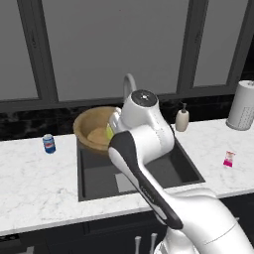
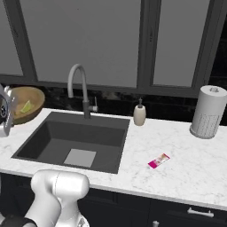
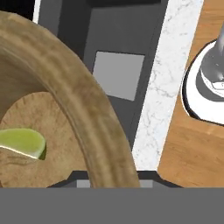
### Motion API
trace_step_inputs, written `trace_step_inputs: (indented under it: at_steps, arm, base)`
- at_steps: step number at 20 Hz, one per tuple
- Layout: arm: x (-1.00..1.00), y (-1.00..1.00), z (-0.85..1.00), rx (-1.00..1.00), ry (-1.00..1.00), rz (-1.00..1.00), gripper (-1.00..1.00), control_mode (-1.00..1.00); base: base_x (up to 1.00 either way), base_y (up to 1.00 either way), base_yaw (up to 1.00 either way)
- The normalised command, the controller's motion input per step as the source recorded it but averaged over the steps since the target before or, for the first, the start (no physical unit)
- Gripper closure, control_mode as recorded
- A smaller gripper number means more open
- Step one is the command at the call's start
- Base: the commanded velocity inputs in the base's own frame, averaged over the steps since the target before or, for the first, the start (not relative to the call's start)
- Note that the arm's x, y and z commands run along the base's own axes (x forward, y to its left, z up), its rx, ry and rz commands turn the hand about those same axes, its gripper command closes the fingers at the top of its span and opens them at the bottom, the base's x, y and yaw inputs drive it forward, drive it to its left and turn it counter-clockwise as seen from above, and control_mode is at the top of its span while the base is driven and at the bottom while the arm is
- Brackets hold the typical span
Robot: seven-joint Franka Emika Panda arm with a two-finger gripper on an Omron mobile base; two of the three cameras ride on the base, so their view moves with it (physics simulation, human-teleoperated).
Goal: Pick the lemon wedge from the sink and place it in the bowl. Then pick the bowl and place it in the microwave. Then close the microwave door and press the start button.
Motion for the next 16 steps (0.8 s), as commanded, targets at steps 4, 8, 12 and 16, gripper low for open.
trace_step_inputs:
  at_steps: [4,8,12,16]
  arm:
    - [-0.37,-0.54,0.45,0.01,0.08,-0.32,1.0,-1.0]
    - [-0.26,-0.5,0.52,0.04,0.1,-0.25,1.0,-1.0]
    - [-0.18,-0.37,0.38,0.11,0.04,-0.02,1.0,-1.0]
    - [-0.43,-0.82,0.31,0.2,-0.11,0.0,1.0,-1.0]
  base:
    - [0.0,0.0,0.0]
    - [0.0,0.0,0.0]
    - [0.0,0.0,0.0]
    - [0.0,0.0,0.0]
